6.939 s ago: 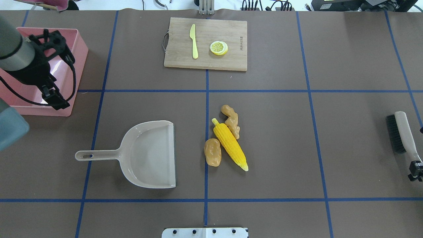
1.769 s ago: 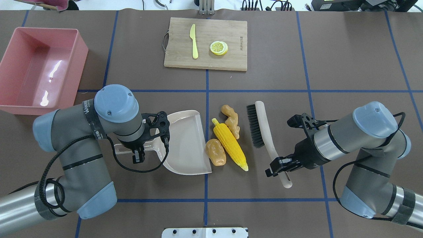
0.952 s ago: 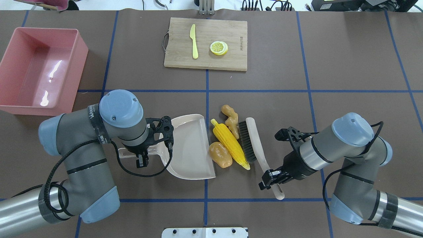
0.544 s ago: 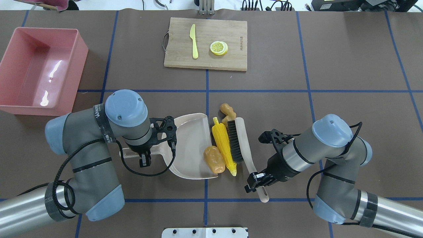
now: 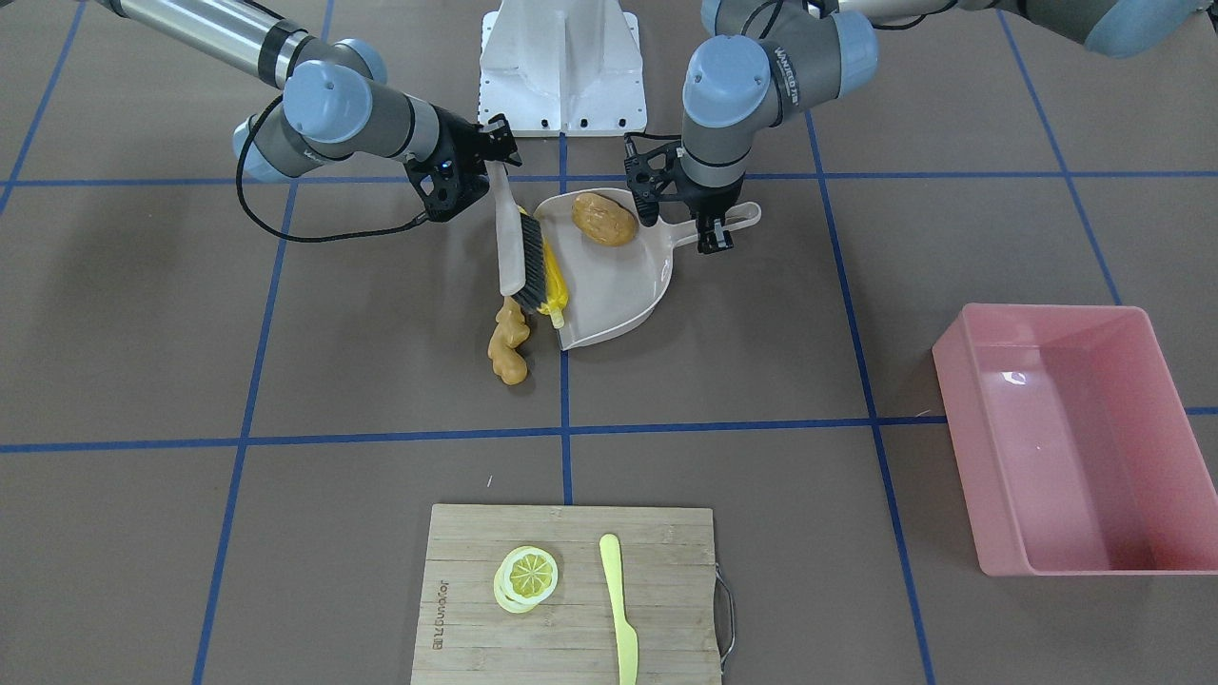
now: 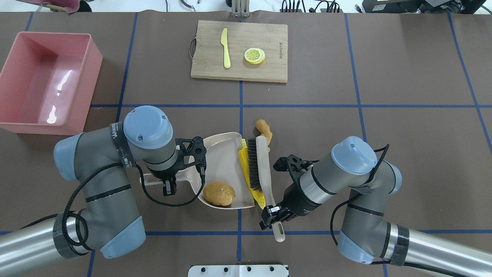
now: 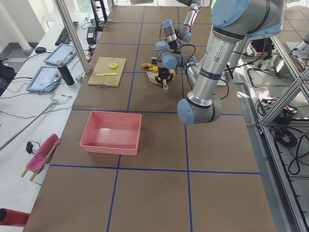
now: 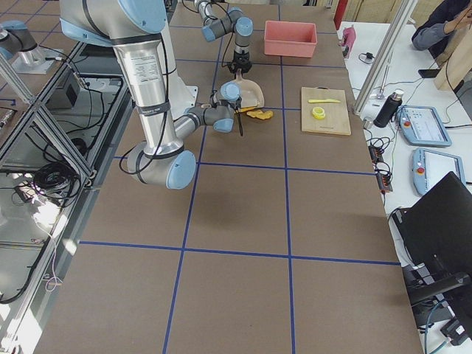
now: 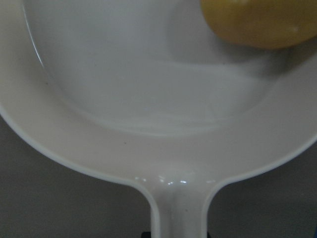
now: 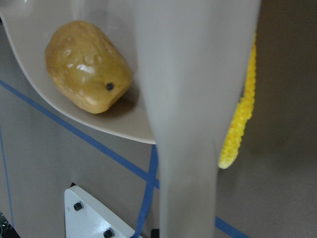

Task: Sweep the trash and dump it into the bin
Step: 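Sweep the potato into the dustpan with the brush in the right gripper, then sweep the corn cob toward the dustpan with the right gripper's brush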

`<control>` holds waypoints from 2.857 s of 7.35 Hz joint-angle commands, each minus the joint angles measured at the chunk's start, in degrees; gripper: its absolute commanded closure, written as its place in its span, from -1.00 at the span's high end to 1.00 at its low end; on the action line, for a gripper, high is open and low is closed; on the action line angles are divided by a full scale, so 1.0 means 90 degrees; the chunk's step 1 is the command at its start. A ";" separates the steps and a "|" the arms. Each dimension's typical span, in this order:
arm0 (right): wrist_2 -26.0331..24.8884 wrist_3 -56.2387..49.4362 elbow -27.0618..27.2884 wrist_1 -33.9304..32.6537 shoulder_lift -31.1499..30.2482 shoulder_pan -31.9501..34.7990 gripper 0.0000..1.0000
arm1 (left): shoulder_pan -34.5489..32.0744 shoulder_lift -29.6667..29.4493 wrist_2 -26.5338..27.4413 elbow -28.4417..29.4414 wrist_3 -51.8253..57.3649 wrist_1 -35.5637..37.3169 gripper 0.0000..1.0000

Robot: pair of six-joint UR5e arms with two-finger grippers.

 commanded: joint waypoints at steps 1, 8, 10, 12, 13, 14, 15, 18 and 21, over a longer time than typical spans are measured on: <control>-0.0156 0.0021 -0.0040 -0.0329 0.0294 -0.0122 -1.00 | 0.0025 -0.0007 -0.0013 0.0001 0.0004 0.0070 -1.00; 0.1356 -0.0271 0.0077 -0.0301 -0.0260 0.1234 -1.00 | -0.0004 -0.0056 -0.0013 -0.0057 0.0072 0.0665 -1.00; 0.1386 -0.0952 -0.0020 -0.0310 -0.0582 0.1391 -1.00 | -0.0023 -0.0124 -0.0013 -0.0058 0.0082 0.0871 -1.00; 0.1609 -0.1403 -0.0496 -0.0301 -0.0623 0.1663 -1.00 | -0.0072 -0.0222 -0.0023 -0.0058 0.0092 0.1182 -1.00; 0.1640 -0.1773 -0.0809 -0.0301 -0.0594 0.1645 -1.00 | -0.0092 -0.0280 -0.0023 -0.0058 0.0092 0.1280 -1.00; 0.1631 -0.1815 -0.0909 -0.0310 -0.0526 0.1597 -1.00 | -0.0082 -0.0349 -0.0023 -0.0058 0.0092 0.1417 -1.00; 0.1602 -0.1835 -0.1113 -0.0340 -0.0254 0.1587 -1.00 | -0.0082 -0.0369 -0.0023 -0.0048 0.0092 0.1486 -1.00; 0.1533 -0.1709 -0.1311 -0.0330 0.0070 0.1197 -1.00 | -0.0092 -0.0408 -0.0023 -0.0009 0.0092 0.1486 -1.00; 0.1436 -0.1348 -0.1203 -0.0311 0.0265 0.0963 -1.00 | -0.0082 -0.0418 -0.0023 0.0001 0.0092 0.1486 -1.00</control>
